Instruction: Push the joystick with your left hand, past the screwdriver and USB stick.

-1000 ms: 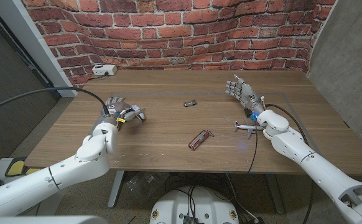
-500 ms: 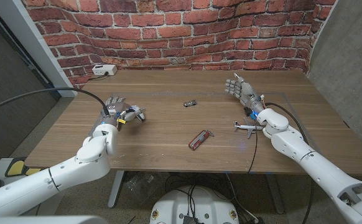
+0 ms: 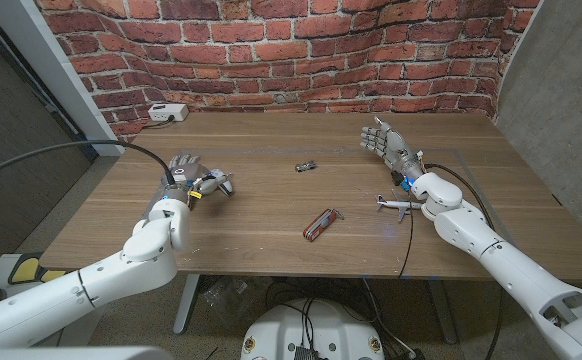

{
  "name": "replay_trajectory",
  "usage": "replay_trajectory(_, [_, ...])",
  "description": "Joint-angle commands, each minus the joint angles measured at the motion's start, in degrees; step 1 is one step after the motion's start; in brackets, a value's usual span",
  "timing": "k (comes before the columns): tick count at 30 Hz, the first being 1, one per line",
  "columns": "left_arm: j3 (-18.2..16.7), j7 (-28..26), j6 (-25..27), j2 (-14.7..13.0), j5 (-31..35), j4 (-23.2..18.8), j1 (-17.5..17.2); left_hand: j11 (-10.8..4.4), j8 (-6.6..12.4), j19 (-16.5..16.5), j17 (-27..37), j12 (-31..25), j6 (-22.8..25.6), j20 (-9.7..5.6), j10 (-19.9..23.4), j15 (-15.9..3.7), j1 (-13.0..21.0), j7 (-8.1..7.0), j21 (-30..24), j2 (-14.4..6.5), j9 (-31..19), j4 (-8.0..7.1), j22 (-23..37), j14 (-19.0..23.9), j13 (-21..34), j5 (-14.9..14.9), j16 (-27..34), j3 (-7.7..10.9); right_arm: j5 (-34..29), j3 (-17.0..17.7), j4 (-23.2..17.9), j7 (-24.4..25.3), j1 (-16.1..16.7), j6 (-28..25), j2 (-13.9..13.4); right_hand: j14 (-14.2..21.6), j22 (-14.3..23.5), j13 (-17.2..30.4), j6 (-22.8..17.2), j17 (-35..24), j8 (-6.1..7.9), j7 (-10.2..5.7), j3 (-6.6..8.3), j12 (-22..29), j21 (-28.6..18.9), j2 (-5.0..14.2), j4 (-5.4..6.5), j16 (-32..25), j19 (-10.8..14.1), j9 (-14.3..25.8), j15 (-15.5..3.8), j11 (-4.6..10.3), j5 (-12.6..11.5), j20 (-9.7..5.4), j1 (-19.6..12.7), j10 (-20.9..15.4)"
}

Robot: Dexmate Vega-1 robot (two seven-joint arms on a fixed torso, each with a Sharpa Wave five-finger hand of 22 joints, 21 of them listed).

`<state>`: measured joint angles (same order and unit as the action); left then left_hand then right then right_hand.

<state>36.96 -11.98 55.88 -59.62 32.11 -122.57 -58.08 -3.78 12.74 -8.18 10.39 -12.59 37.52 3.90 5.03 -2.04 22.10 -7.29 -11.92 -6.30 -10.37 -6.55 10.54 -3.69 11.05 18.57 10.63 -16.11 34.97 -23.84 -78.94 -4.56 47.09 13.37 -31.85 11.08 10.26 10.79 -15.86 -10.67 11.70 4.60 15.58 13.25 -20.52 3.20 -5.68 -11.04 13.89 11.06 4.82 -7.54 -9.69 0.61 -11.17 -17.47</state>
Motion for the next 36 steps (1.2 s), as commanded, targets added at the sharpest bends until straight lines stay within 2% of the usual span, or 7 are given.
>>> replay_trajectory(1, [0.21,-0.27,0.11,0.28,0.32,0.41,0.38,-0.03,0.2,0.02,0.16,-0.48,1.07,-0.12,1.1,-1.24,0.53,0.33,-0.48,-0.11,-0.22,-0.09,0.29,0.26,0.09,0.4,0.57,-0.48,-0.1,-0.17,0.9,-0.28,-0.37,0.31,0.37,0.67,0.25,0.21,-0.39,-0.09,-0.1,0.03,0.23,-0.08,0.43,0.32,-0.16,0.01,0.43,0.19,0.11,0.02,-0.42,0.02,-0.08,-0.46])
replay_trajectory(13, [-0.55,-1.11,0.49,0.21,-0.44,0.07,-0.71,-0.41,0.62,0.24,0.15,-0.62,3.02,-0.12,1.82,-1.36,0.84,0.48,-0.54,-0.29,-0.22,-0.05,0.29,0.85,0.08,0.41,0.6,-0.54,-0.07,-0.36,1.47,-0.34,-0.56,0.46,0.85,0.7,0.25,0.21,-0.48,-0.1,-0.08,-0.02,0.25,-0.07,0.55,0.4,-0.14,0.01,0.52,0.2,0.08,-0.01,-0.43,0.02,-0.04,-0.55])
replay_trajectory(24, [-0.09,-0.91,0.36,0.28,-0.8,0.47,-0.39,-0.1,1.13,0.27,0.14,-0.76,5.47,-0.1,2.62,-1.5,1.13,1.13,-0.53,-0.48,-0.23,-0.05,0.3,1.48,0.08,0.41,0.61,-0.63,0.02,-0.48,1.4,-0.29,-0.68,0.09,0.98,0.77,0.26,0.21,-0.52,-0.11,-0.08,-0.03,0.26,-0.12,0.69,0.51,-0.09,0.0,0.59,0.2,0.09,-0.02,-0.44,0.01,0.05,-0.48])
replay_trajectory(36, [0.83,-0.89,-0.01,0.66,-0.07,1.18,0.39,-0.31,1.07,0.2,0.14,-0.71,6.0,-0.21,2.76,-1.61,1.3,0.96,-0.49,-0.58,-0.23,-0.04,0.3,1.64,0.07,0.41,0.55,-0.67,-0.09,-0.17,0.53,0.15,-0.26,0.08,0.5,0.75,0.27,0.21,-0.52,-0.11,-0.1,-0.02,0.25,-0.14,0.85,0.52,-0.09,0.03,0.62,0.2,0.1,-0.02,-0.43,0.0,0.09,-0.5])
